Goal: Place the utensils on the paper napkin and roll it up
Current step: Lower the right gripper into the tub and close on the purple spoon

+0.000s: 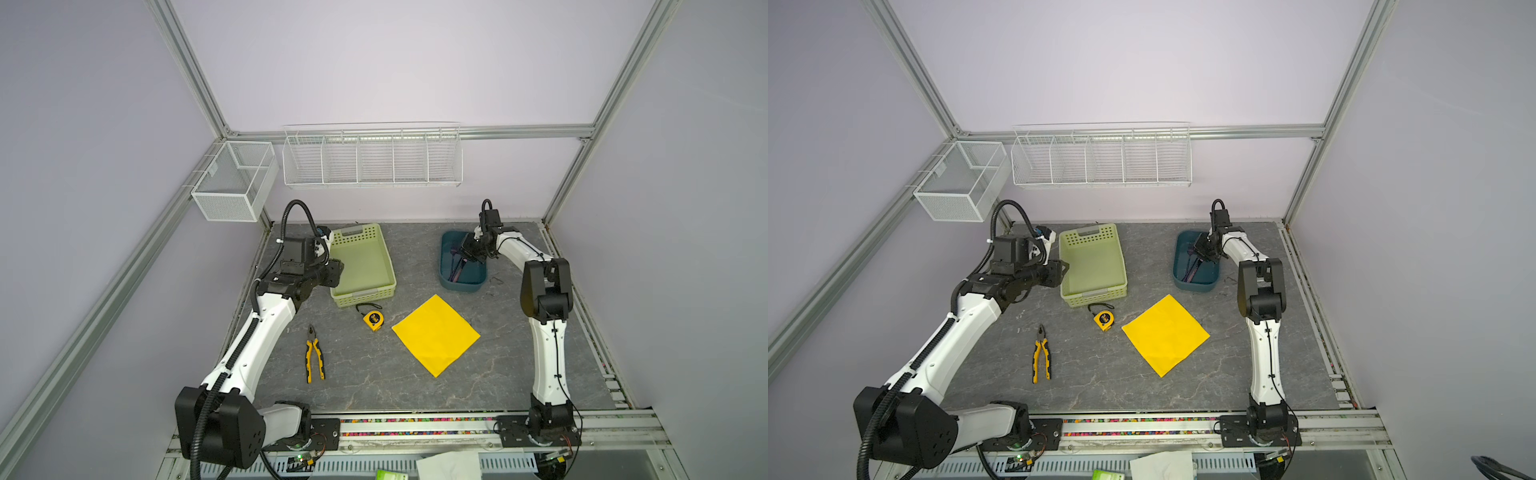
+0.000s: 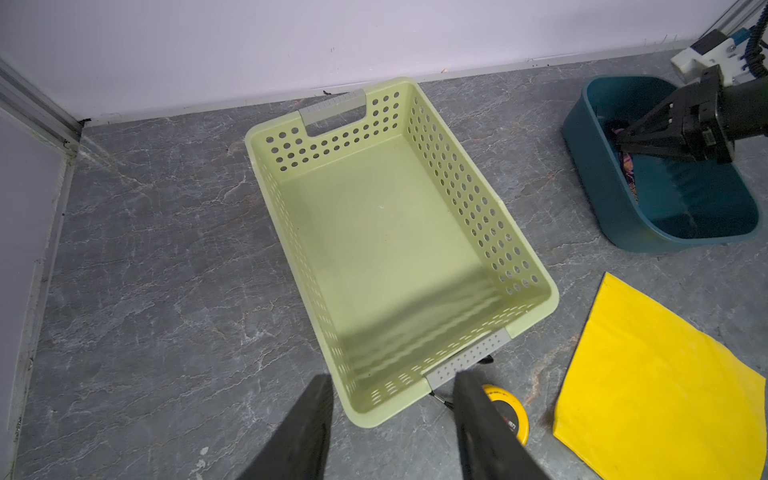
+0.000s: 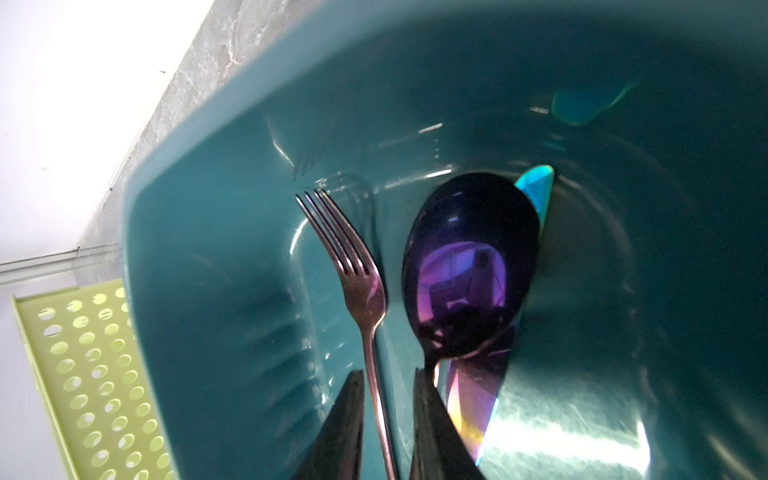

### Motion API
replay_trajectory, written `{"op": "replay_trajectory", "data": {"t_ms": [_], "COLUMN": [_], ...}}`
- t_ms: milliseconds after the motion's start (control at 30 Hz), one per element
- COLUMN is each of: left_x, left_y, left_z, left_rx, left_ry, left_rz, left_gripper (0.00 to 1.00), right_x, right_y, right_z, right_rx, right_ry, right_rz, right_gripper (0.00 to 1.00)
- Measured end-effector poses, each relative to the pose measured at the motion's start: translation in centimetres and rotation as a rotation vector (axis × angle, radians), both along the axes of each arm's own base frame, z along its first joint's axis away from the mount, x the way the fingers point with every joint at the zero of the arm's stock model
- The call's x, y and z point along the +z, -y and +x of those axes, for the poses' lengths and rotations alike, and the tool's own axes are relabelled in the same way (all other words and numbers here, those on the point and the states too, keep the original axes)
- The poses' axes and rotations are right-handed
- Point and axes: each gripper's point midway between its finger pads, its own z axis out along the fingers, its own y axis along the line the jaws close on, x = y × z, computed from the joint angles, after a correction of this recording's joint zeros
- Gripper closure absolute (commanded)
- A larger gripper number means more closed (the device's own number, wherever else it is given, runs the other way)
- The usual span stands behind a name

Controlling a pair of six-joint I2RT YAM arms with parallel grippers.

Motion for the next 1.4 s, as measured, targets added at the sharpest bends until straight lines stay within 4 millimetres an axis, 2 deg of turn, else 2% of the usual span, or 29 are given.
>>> {"op": "replay_trajectory", "data": {"t_ms": [567,833,1033,1400], "left_x": [0.0,0.0,0.0,0.0], "left_y": [0.0,0.0,-0.1,-0.1], "left_z": [0.0,0.0,0.0,0.0], "left_rx": [0.000,0.001,0.003,0.006], "left_ry": [0.000,0.000,0.001,0.001], "left_rz": [0.000,0.001,0.002,0.004], "left_gripper": [0.52,0.52,0.52,0.52], "right_x": [-0.3,-0.2,0.6,-1.2], "right_y": [1.8,1.5,1.3,1.0], "right_z": [-1.1,-1.1,-0.3,-0.1], "right_rx": [-0.015,-0.009,-0.012,-0.002], "right_ry": [-0.047,-0.047,-0.019,-0.044], "right_rz": [-0.167,-0.167,-0.161,-0.159], "right_gripper": [0.72,0.76,0.77,0.78]}}
